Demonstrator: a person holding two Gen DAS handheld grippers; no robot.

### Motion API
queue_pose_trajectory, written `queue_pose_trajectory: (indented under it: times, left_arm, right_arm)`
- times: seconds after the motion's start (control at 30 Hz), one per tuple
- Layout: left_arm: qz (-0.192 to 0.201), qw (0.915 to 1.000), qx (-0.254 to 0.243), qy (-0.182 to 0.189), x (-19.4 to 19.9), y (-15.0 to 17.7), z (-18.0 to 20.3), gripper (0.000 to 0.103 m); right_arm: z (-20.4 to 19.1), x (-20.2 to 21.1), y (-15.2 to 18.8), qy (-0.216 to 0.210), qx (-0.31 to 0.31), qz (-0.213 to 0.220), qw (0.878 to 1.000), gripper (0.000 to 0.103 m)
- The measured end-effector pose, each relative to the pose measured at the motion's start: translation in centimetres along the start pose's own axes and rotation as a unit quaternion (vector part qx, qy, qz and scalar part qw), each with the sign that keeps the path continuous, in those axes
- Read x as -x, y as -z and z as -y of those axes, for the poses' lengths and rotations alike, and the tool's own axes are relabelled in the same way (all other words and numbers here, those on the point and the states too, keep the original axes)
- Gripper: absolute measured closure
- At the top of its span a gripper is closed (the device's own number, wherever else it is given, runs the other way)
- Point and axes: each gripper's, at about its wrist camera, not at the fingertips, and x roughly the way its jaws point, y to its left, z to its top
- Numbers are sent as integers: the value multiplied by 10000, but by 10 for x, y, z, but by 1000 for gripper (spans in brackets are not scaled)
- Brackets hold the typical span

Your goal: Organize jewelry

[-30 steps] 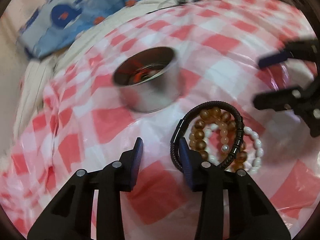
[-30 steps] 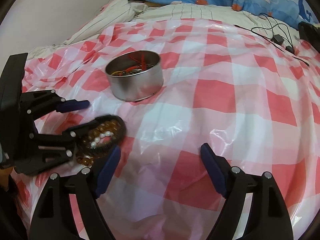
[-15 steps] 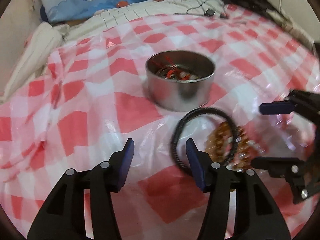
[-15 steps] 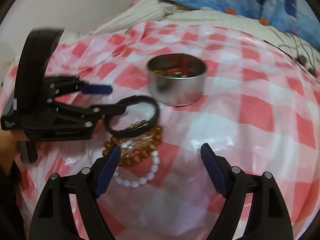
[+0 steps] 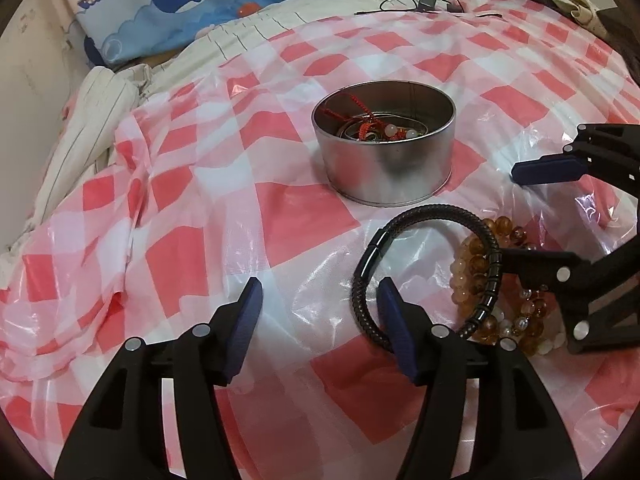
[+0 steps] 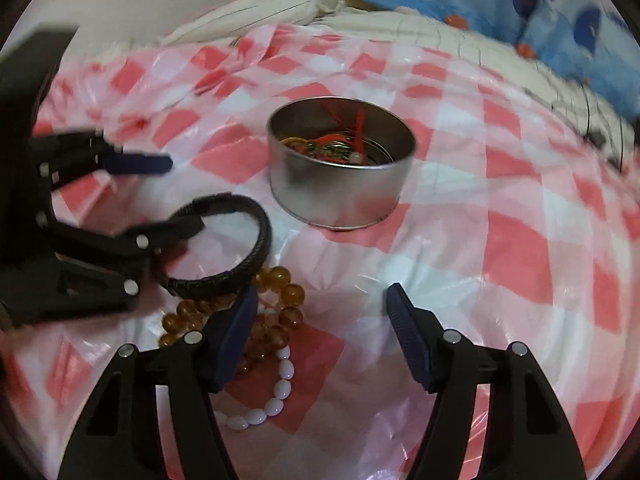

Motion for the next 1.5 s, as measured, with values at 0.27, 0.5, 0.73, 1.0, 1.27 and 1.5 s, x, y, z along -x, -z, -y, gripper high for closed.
queue_pose_trajectory:
  times: [0.27, 0.5, 0.73, 1.0, 1.27, 1.5]
  left_arm:
    - [1, 10000, -75, 2, 1, 2, 6, 39]
    - [3, 9999, -123, 5, 1, 2, 8, 37]
    - [55, 9998, -194, -16, 1, 2, 14, 34]
    - [78, 9996, -238, -91, 1, 1, 17, 31]
    - [168, 9993, -305, -159, 2, -1, 22, 30]
    - [383, 9980, -494, -132, 7, -2, 30, 30]
  right_arm:
    - [44, 10, 7, -25, -833, -96, 9965, 89]
    - [63, 18, 17, -504, -1237, -161, 9909, 85]
    - [25, 6, 14, 208, -218, -268, 9992, 75]
    - [39, 16, 21, 102, -248, -510, 9983, 78]
    - [33, 11, 22, 157, -178, -424, 9988, 54]
    - [34, 12, 21, 13, -318, -388, 9987, 49]
